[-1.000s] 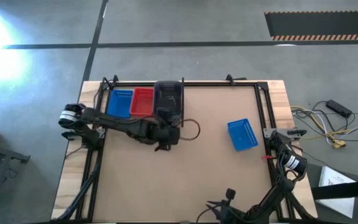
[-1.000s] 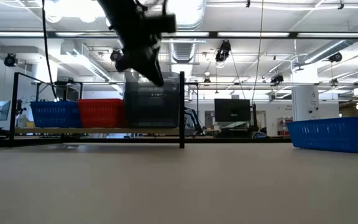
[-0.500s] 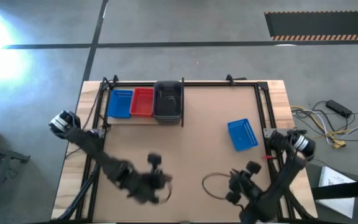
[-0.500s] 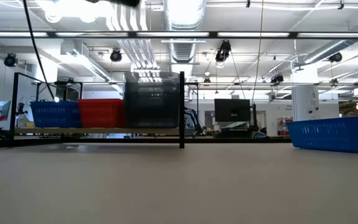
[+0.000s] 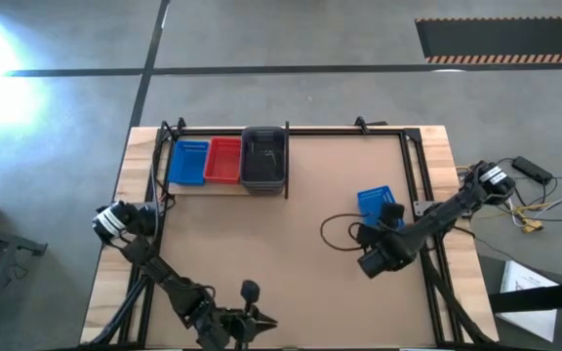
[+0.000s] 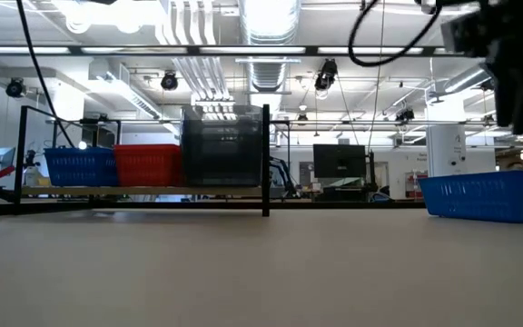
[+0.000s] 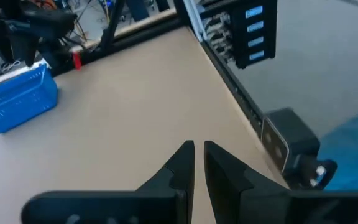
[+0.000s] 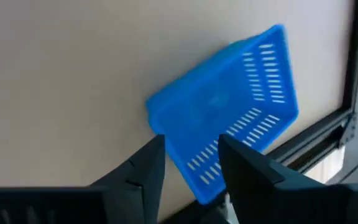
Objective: Stack baskets on shelf by color
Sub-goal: Stack the blue bin on the stacked blue bins on the shelf
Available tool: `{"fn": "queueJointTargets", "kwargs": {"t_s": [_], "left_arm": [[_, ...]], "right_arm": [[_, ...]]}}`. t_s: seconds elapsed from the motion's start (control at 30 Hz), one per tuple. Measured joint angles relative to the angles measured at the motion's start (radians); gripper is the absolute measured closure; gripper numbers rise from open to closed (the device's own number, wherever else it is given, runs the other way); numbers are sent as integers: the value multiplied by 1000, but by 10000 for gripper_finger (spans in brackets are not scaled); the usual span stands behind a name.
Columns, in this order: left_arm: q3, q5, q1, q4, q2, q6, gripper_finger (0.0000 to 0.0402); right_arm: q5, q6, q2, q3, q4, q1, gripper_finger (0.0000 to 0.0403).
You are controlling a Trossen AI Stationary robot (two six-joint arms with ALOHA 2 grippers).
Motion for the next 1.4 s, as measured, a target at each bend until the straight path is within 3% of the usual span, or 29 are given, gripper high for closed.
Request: {"fn": "queueJointTargets", "kwargs": {"t_s": [0.33,0.57,0.7,0.83,0.9,1.1,1.4], "left_arm": [[-1,0,2,29,14,0,382],[-2,0,2,30,14,0,382],[-3,0,2,32,14,0,382],[-1,1,2,34,14,0,382],[-2,1,2,34,14,0,382],[-2,1,-2,25,8,23,382],[-9,-31,-71,-73,-73,27,382]], "right_arm": [[-77,-148,-49,-197,122,-9,255],[-13,-191,-3,-262,204,-10,263],[-10,-200,8,-273,257,-10,297],[-14,-202,8,-255,380,-9,364],[-23,-202,10,-231,479,-9,385],[-28,-202,89,-85,768,-9,393],[-28,-217,433,347,826,-27,394]]}}
